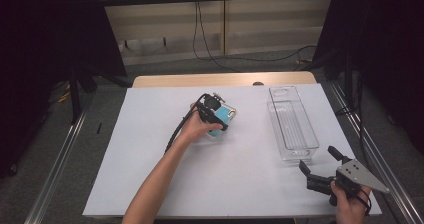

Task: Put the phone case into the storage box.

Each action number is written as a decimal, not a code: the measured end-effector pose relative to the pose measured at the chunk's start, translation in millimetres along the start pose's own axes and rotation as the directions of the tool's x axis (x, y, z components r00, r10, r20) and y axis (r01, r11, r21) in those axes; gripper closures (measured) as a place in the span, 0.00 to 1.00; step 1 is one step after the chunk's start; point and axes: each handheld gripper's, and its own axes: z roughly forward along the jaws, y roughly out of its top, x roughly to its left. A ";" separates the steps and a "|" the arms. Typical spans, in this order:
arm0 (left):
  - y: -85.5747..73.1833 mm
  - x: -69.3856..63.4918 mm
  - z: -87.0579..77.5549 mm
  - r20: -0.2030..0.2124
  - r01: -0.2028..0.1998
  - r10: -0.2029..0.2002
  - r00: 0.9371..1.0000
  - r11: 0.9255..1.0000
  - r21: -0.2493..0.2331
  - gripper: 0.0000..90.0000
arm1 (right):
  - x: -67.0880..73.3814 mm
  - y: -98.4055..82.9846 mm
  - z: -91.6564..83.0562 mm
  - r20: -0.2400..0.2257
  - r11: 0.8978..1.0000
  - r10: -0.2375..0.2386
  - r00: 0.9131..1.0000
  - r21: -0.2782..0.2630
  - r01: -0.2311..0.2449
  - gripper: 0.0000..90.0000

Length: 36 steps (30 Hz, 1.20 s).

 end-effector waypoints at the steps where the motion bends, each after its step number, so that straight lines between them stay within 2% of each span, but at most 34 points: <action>1: -1.3 -0.2 -0.2 -0.001 0.004 -0.004 1.000 1.000 -0.009 0.03 | 0.1 0.0 0.1 0.000 1.000 0.000 1.000 0.000 0.000 0.00; 5: -5.5 -0.9 -0.6 -0.007 0.015 -0.015 1.000 0.999 -0.038 0.03 | 1.2 0.1 0.5 -0.001 1.000 0.000 1.000 0.002 0.000 0.00; 8: -4.2 -2.7 -1.7 -0.005 0.027 -0.027 1.000 0.999 -0.029 0.06 | 1.8 0.1 1.0 -0.001 1.000 -0.002 1.000 0.002 0.002 0.00; 11: -2.8 -3.2 -4.4 -0.006 0.008 -0.008 1.000 1.000 -0.016 0.13 | 1.9 0.1 1.0 -0.002 1.000 -0.003 1.000 0.001 0.003 0.00; 13: -2.4 -3.8 -4.8 -0.005 0.013 -0.013 1.000 1.000 -0.011 0.15 | 1.7 0.1 1.1 -0.001 1.000 -0.001 1.000 0.002 0.001 0.00; 19: -0.7 -5.7 -5.8 -0.010 0.037 -0.037 0.999 0.999 -0.002 0.17 | 1.3 0.1 0.6 0.000 1.000 -0.001 1.000 0.001 0.001 0.00; 25: 0.0 -4.5 -8.2 -0.003 0.025 -0.024 1.000 1.000 0.016 0.19 | 0.2 0.0 0.6 0.001 1.000 -0.004 1.000 0.002 0.004 0.00; 32: -0.4 -5.5 -9.0 -0.008 0.045 -0.045 0.999 0.999 0.013 0.19 | 0.2 0.1 0.1 0.002 1.000 -0.001 1.000 -0.001 0.001 0.00; 33: -0.2 -4.7 -10.0 -0.006 0.034 -0.034 0.999 0.999 0.025 0.19 | 0.1 0.1 0.0 0.003 1.000 -0.001 1.000 -0.001 0.001 0.00; 35: -0.4 -5.0 -11.5 -0.015 0.038 -0.037 0.999 0.999 0.021 0.19 | 0.0 0.2 0.0 0.003 1.000 -0.001 1.000 -0.001 0.001 0.00; 36: -0.3 -4.5 -12.9 -0.005 0.041 -0.041 0.999 0.999 0.016 0.19 | -0.1 0.1 0.2 0.002 1.000 -0.001 1.000 -0.001 0.001 0.00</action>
